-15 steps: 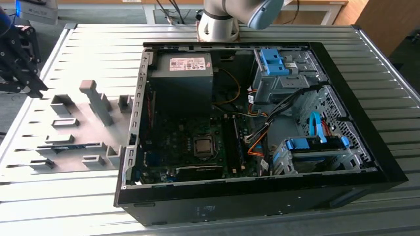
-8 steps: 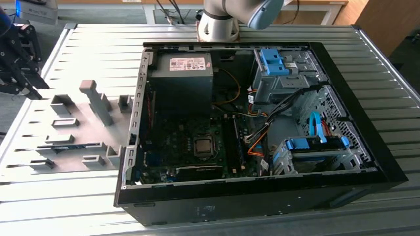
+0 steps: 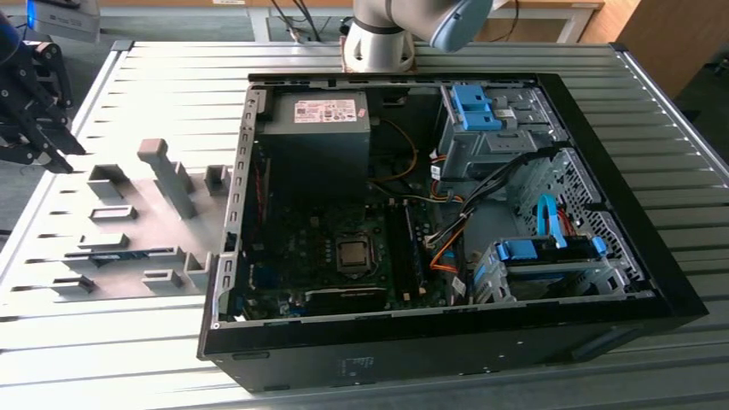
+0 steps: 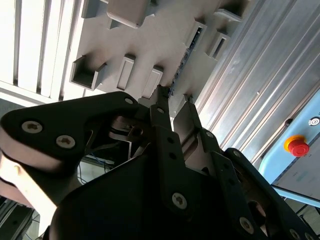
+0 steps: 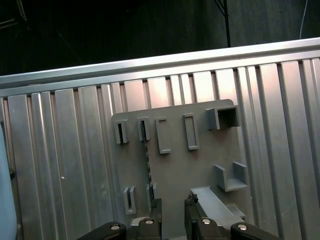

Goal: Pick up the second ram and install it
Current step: 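Pick up the second ram and move it above second insertion slot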

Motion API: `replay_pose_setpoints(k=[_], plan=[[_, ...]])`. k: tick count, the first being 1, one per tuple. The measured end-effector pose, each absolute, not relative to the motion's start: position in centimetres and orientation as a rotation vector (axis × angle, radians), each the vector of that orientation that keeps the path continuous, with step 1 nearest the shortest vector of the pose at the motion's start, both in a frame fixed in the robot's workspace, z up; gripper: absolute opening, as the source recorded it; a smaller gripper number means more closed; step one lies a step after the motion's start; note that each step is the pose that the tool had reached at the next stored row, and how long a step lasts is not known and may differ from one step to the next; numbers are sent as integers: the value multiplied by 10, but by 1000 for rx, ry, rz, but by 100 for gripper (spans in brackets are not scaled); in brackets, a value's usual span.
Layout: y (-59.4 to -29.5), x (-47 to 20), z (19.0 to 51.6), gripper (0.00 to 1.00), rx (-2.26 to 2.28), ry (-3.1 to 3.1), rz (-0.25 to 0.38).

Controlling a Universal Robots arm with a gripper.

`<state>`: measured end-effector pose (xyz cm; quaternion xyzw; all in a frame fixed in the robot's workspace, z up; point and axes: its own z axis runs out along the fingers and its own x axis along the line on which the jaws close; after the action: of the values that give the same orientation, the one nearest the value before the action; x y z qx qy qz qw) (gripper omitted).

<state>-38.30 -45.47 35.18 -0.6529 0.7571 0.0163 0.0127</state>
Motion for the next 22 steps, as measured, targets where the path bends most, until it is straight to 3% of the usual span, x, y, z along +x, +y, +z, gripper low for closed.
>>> replay_pose_setpoints(k=[22], plan=[[-461, -383, 340, 32, -2055, 2341, 53]])
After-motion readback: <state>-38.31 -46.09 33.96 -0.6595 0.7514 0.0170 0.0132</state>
